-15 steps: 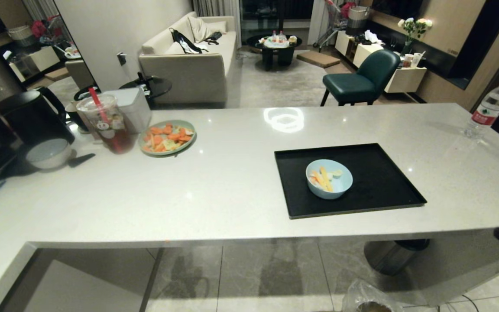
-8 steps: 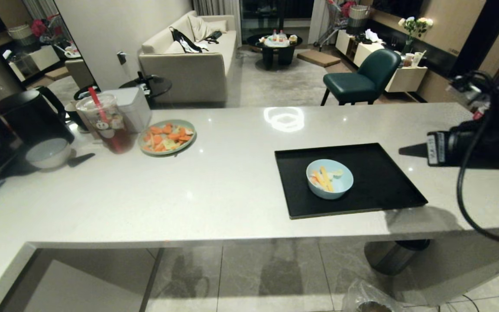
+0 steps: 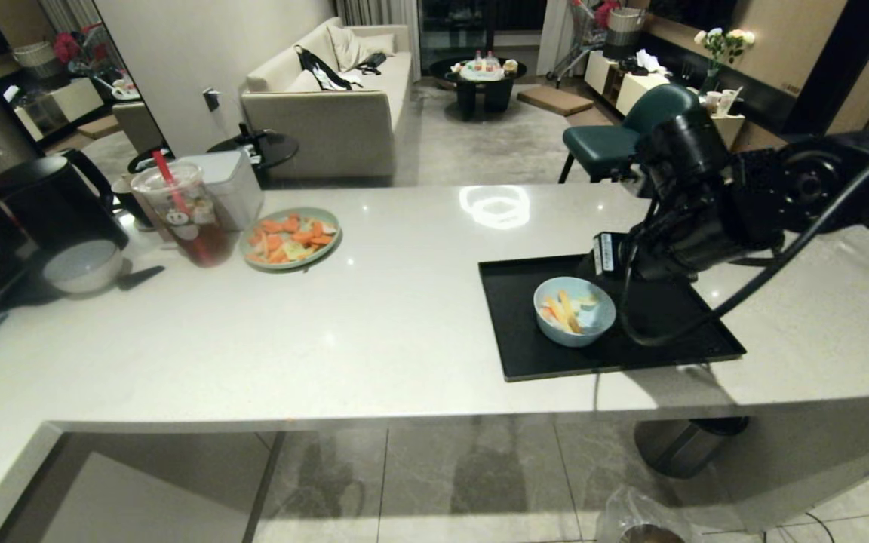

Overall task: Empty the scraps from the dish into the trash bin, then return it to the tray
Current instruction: Pick up the bowl with leftover food

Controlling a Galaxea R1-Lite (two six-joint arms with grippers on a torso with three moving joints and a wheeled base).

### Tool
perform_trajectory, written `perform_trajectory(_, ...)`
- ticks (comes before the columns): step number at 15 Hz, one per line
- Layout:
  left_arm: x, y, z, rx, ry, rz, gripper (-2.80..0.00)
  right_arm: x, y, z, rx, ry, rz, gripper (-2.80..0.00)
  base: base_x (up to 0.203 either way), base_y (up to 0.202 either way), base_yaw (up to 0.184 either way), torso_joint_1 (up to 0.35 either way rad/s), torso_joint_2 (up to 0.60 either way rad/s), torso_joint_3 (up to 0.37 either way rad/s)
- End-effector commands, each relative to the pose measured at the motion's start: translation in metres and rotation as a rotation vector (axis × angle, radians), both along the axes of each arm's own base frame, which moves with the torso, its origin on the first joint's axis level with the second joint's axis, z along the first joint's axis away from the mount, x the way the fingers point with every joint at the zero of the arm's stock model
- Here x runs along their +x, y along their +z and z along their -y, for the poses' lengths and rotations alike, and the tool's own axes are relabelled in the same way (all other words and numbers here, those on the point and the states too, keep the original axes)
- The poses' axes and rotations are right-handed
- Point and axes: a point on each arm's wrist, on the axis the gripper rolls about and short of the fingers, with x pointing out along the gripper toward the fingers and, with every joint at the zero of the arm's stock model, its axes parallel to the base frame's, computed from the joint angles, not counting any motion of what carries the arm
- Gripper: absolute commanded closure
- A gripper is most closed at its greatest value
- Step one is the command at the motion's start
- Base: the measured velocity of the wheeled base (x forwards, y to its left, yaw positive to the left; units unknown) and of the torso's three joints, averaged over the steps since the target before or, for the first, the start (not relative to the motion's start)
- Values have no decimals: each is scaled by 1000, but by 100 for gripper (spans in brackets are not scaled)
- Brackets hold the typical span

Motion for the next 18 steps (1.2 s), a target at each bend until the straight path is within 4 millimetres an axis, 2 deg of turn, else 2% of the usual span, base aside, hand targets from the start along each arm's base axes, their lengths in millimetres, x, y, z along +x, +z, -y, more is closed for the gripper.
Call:
perform_trajectory(1,0,0,0,-1,1,1,0,11,-17,-4,-47,-9,-102,-280,0,0,0,0,0,0)
perform_trajectory(6,0,0,0,-1,0,0,0,11,-13,34,-76,-96,-166,-280,0,0,0,0,0,0)
perform_trajectory(9,0,0,0,-1,1,1,0,11,-12,45,-81,-123,-183,-280,0,0,0,0,0,0)
perform_trajectory(13,0,0,0,-1,0,1,0,27,-35,44,-88,-140,-231,-280,0,0,0,0,0,0)
perform_trajectory(16,0,0,0,-1,1,1,0,49,-53,36,-51,-158,-181,-280,0,0,0,0,0,0)
perform_trajectory(18,0,0,0,-1,0,1,0,60,-56,32,-40,-162,-165,-280,0,0,0,0,0,0)
